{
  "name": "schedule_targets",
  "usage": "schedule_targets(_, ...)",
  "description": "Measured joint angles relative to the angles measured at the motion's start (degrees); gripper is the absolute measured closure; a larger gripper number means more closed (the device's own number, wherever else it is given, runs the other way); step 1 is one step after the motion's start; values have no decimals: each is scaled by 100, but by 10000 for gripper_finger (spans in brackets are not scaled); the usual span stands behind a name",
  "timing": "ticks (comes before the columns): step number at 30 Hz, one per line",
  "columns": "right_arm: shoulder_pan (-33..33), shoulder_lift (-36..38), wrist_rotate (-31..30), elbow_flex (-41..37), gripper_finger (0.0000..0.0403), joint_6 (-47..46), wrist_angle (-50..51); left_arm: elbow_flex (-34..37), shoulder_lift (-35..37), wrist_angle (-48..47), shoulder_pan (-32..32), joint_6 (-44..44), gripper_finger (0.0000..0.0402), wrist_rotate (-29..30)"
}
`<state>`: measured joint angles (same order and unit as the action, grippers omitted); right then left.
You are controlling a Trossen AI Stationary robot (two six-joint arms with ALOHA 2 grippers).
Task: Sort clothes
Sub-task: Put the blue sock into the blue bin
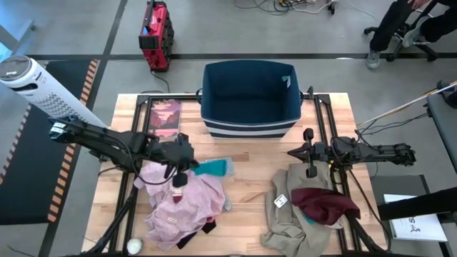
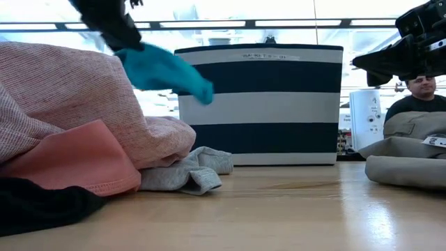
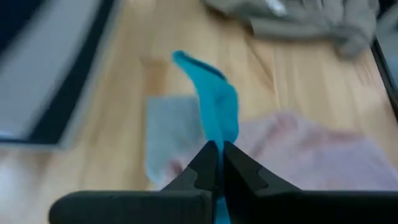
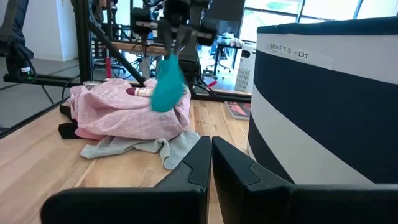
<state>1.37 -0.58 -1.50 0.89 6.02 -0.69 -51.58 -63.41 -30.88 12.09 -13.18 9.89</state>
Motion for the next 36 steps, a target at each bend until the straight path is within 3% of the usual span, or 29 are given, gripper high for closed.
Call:
schedule_targets(10, -2, 0, -2, 0, 403, 0, -27, -28, 56, 1514, -155, 869, 401, 310)
schedule_targets(16, -1, 0, -3, 0, 403, 0, -47, -583, 92, 1564, -411, 1484, 401, 258)
schedule_targets(27, 0, 2, -13, 0, 403, 0, -124, -1782, 78, 1376, -1409, 2691, 402, -715)
schedule_targets(36, 0, 0, -13, 0, 403, 0, -127, -2795, -605, 988, -2646, 3099, 402, -1904)
